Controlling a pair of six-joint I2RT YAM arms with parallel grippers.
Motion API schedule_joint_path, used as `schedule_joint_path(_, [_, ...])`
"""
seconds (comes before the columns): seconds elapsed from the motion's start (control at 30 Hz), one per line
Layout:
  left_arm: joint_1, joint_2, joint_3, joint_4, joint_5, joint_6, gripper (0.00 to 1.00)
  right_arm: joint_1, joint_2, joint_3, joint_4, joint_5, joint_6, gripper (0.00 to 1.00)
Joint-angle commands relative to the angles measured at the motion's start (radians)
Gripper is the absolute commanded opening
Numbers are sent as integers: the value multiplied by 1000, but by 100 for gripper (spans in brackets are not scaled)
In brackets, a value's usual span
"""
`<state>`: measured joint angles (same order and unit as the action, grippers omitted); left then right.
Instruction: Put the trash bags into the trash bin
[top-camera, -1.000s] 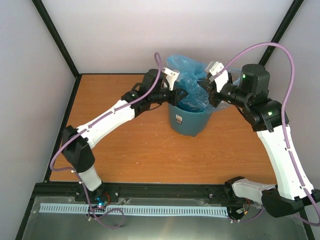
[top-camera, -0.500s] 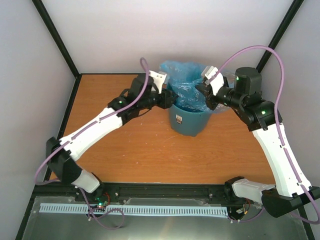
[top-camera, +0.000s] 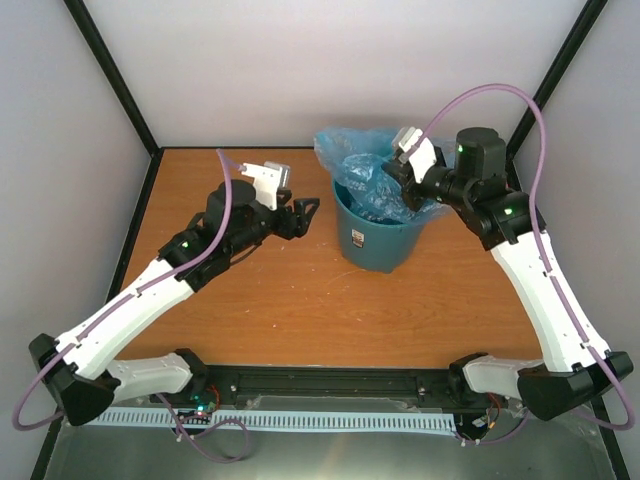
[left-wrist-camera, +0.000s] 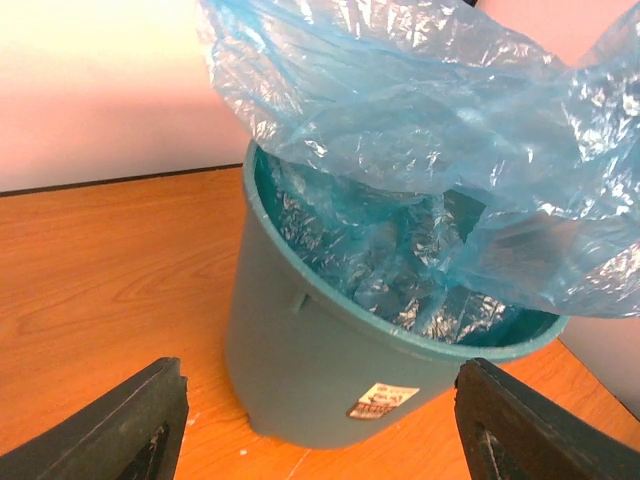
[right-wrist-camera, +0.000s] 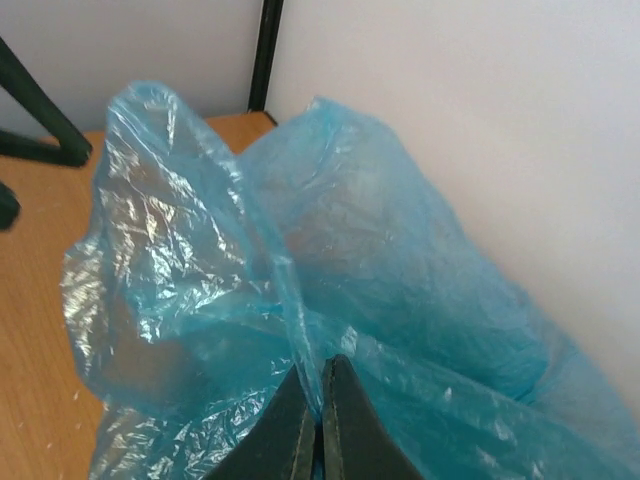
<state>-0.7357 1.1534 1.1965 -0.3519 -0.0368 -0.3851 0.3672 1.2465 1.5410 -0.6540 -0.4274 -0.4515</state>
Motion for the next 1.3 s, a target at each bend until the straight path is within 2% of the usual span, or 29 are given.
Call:
schedule_joint_path(0.0, [2, -67, -34, -48, -2, 2, 75, 1, -49, -96, 49, -25, -25, 3])
schedule_joint_path(0.23, [2, -150, -122, 21, 196, 65, 76, 1, -167, -246, 28, -98, -89, 3])
schedule_joint_path(0.33, [2, -125, -123, 54, 353, 62, 81, 3, -205, -284, -10, -188, -110, 3])
schedule_joint_path(0.43, [1, -83, -120, 106, 522, 13, 82, 2, -234, -317, -28, -264, -119, 3])
schedule_joint_path(0.53, [1, -58, -114, 130, 563, -43, 84, 3, -263, -348, -44, -289, -134, 4])
schedule_joint_path(0.8, [1, -66, -233, 397, 741, -181, 84, 2, -289, -403, -98, -323, -190, 6])
schedule_joint_path(1.07, [1, -4, -299, 527, 695, -309, 83, 4, -291, -424, -151, -362, -231, 9])
schedule_joint_path(1.27, [1, 69, -309, 557, 675, -339, 75, 6, -306, -449, -193, -345, -262, 10])
